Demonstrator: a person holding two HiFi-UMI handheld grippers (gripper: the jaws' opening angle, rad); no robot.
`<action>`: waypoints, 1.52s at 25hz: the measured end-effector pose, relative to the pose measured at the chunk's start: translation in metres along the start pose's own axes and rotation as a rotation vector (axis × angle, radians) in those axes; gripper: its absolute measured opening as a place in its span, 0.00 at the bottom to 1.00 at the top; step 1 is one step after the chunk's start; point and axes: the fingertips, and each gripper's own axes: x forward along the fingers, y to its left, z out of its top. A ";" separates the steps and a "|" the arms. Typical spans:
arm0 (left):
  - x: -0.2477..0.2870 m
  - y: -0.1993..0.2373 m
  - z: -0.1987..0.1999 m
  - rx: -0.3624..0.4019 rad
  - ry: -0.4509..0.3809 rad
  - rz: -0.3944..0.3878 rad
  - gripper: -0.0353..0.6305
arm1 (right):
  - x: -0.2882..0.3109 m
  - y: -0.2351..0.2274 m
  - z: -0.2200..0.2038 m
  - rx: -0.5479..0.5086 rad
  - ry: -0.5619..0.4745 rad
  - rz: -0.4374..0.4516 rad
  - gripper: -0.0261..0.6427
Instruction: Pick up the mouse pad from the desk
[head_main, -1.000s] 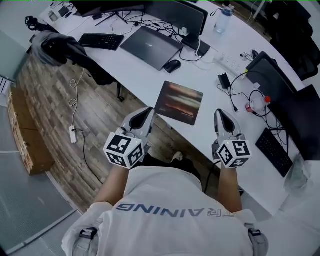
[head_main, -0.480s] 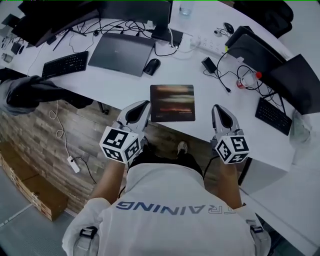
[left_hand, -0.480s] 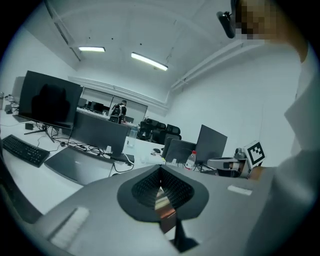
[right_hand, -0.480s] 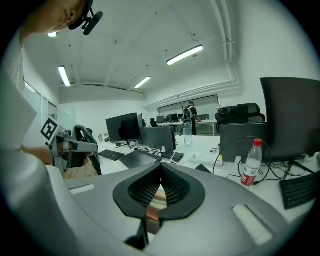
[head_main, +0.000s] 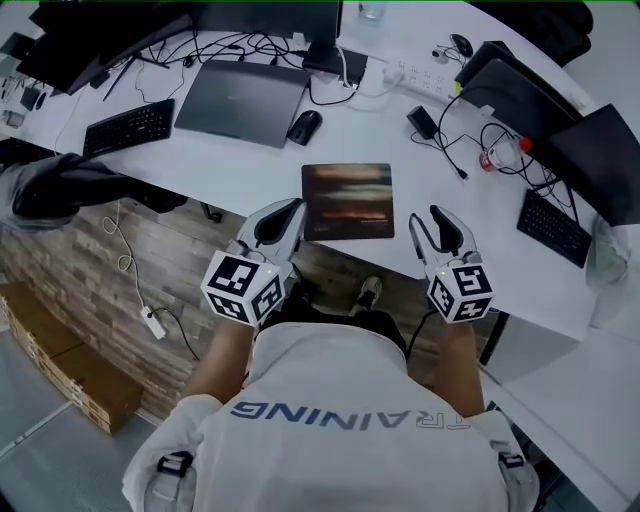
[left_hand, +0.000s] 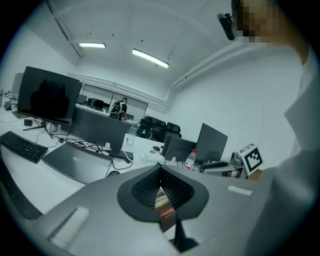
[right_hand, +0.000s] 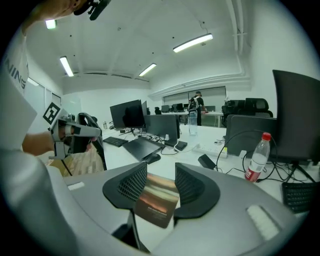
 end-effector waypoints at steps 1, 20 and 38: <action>0.000 -0.002 -0.001 -0.003 0.001 0.011 0.05 | 0.004 0.000 -0.006 -0.009 0.025 0.019 0.35; -0.012 -0.007 -0.031 -0.041 0.051 0.120 0.05 | 0.101 0.010 -0.163 -0.172 0.509 0.169 0.58; -0.005 -0.001 -0.032 -0.029 0.086 0.080 0.05 | 0.127 0.001 -0.203 -0.194 0.602 0.119 0.41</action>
